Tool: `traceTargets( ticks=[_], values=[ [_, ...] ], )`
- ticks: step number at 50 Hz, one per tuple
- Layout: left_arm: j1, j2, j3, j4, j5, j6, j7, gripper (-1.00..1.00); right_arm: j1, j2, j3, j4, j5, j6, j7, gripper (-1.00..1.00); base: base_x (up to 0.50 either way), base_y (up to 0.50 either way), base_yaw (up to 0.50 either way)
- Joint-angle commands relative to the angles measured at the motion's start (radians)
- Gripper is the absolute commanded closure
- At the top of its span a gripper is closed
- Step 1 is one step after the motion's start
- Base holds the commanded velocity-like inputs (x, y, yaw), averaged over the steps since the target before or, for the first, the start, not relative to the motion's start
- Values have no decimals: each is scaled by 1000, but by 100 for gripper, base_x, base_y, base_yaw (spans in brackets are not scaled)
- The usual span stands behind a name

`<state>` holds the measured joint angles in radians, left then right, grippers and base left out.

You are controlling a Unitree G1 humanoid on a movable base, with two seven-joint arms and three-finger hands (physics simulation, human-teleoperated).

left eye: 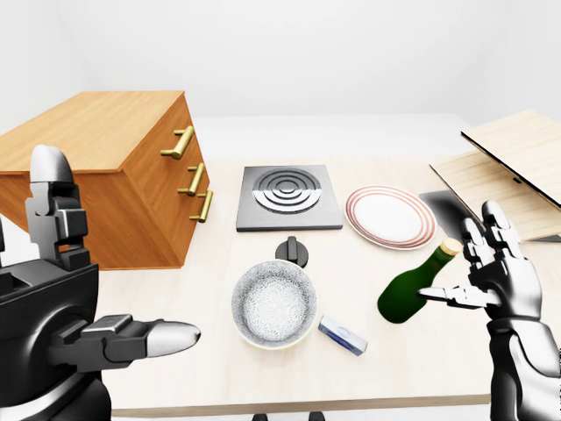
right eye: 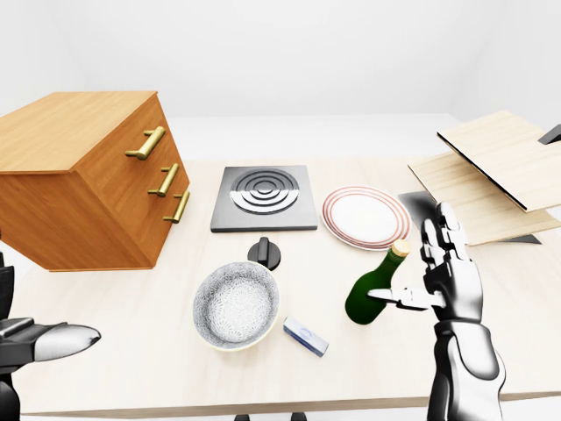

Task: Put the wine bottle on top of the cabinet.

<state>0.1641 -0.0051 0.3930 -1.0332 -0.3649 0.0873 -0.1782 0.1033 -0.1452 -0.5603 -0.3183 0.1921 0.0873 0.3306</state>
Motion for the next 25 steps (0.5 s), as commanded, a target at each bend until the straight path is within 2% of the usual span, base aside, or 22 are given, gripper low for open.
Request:
traceTargets(
  ticks=[1, 6, 17, 25],
  values=[
    [1, 0, -5, 3, 4, 0, 0, -100, -15, -12, 23, 66, 2, 0, -10, -100, 0, 0, 0],
    [3, -2, -8, 2, 6, 0, -2, -100, -39, -32, 37, 169, 16, 0, -22, -100, 0, 0, 0],
    [13, -7, -25, 9, 25, 0, -8, -100, -46, -46, 55, 172, 33, 0, -36, -100, 0, 0, 0],
    [3, -3, -14, 10, 17, 0, -4, -100, -59, -51, 70, 178, 34, 0, -45, -100, 0, 0, 0]
  ],
)
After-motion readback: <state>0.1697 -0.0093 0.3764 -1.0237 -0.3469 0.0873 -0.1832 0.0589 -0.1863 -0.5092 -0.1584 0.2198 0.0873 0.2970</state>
